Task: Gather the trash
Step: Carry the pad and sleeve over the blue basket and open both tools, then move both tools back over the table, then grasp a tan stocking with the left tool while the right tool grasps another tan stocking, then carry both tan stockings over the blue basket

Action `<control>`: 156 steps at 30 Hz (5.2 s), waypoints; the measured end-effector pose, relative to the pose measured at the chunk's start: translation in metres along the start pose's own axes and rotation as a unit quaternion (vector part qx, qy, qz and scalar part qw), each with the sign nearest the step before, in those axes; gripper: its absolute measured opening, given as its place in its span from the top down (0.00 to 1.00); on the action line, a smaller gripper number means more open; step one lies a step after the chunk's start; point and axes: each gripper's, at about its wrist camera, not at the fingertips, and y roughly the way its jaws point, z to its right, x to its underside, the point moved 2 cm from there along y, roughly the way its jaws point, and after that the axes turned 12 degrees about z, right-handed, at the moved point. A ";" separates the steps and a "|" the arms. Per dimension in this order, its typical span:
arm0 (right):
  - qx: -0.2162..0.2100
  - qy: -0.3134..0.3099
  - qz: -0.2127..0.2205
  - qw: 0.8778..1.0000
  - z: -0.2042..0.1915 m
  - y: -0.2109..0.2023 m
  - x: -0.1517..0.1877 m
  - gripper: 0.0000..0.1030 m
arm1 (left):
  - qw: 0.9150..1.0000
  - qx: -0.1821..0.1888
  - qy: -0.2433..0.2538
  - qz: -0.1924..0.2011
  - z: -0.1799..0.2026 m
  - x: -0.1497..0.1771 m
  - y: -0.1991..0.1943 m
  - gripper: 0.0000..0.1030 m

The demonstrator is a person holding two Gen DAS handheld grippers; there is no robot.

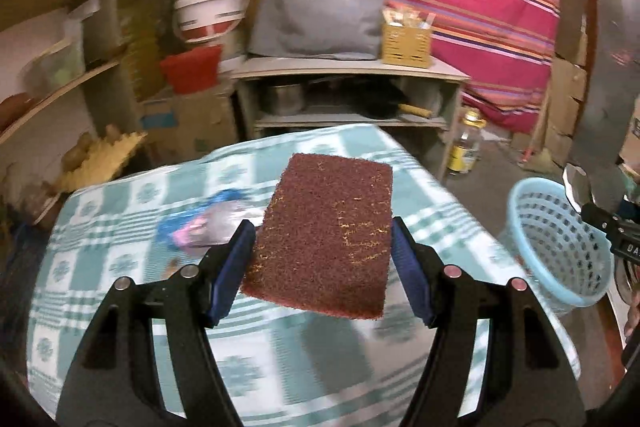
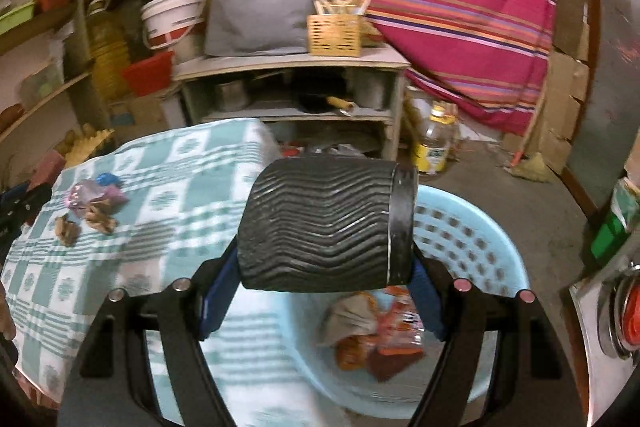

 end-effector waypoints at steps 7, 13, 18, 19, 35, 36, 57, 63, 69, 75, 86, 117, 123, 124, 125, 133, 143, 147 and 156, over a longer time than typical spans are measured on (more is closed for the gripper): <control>0.008 0.033 -0.009 0.999 0.055 0.001 0.010 0.28 | 0.998 0.063 0.017 -0.001 0.082 0.005 0.022 0.35; 0.021 0.034 -0.015 0.999 0.081 0.003 0.022 0.28 | 0.994 0.104 0.026 -0.001 0.143 0.012 0.038 0.35; 0.034 0.039 -0.020 0.998 0.105 0.005 0.030 0.28 | 0.990 0.141 0.026 -0.003 0.188 0.015 0.049 0.35; 0.035 0.043 -0.021 0.998 0.109 0.005 0.031 0.28 | 0.989 0.146 0.028 -0.003 0.194 0.016 0.050 0.35; 0.026 0.047 -0.019 0.998 0.112 0.009 0.031 0.28 | 0.987 0.144 0.055 0.045 0.218 -0.002 0.037 0.15; 0.025 0.047 -0.019 0.998 0.109 0.009 0.029 0.28 | 0.989 0.132 0.052 0.047 0.209 -0.003 0.035 0.14; 0.026 0.017 0.018 0.999 -0.009 0.017 -0.005 0.10 | 0.997 -0.064 -0.036 0.025 -0.052 0.007 -0.009 0.05; -0.012 -0.024 0.026 0.999 -0.084 0.022 -0.008 0.09 | 0.994 -0.093 -0.053 0.016 -0.102 0.022 -0.012 0.05; -0.040 -0.066 0.007 0.997 -0.147 0.039 0.004 0.09 | 0.991 -0.112 -0.070 -0.008 -0.142 0.045 -0.002 0.05; -0.074 -0.058 -0.023 0.995 -0.182 0.058 0.018 0.09 | 0.989 -0.121 -0.077 -0.039 -0.165 0.069 0.017 0.05; -0.086 -0.044 -0.044 0.994 -0.192 0.092 0.036 0.09 | 0.987 -0.123 -0.072 -0.069 -0.178 0.086 0.040 0.05; -0.141 -0.121 -0.072 0.980 -0.322 0.103 0.052 0.09 | 0.984 -0.124 -0.091 -0.086 -0.240 0.093 0.032 0.64; -0.134 -0.145 -0.090 0.976 -0.354 0.119 0.055 0.09 | 0.982 -0.136 -0.106 -0.074 -0.260 0.092 0.017 0.64; -0.133 -0.149 -0.094 0.975 -0.358 0.122 0.056 0.10 | 0.982 -0.138 -0.110 -0.074 -0.264 0.092 0.016 0.64; -0.133 -0.150 -0.093 0.975 -0.360 0.124 0.056 0.11 | 0.981 -0.139 -0.113 -0.074 -0.265 0.092 0.016 0.64; -0.167 -0.146 -0.111 0.969 -0.360 0.129 0.058 0.59 | 0.981 -0.136 -0.125 -0.065 -0.264 0.083 0.017 0.64; -0.142 -0.148 -0.076 0.976 -0.297 0.089 0.036 0.59 | 0.986 -0.124 -0.106 -0.045 -0.229 0.065 0.013 0.64; -0.116 -0.127 -0.052 0.984 -0.254 0.076 0.020 0.59 | 0.988 -0.110 -0.097 -0.038 -0.205 0.057 0.013 0.64; -0.052 -0.092 -0.032 0.994 -0.147 0.061 0.006 0.59 | 0.995 -0.079 -0.057 -0.032 -0.141 0.047 0.019 0.64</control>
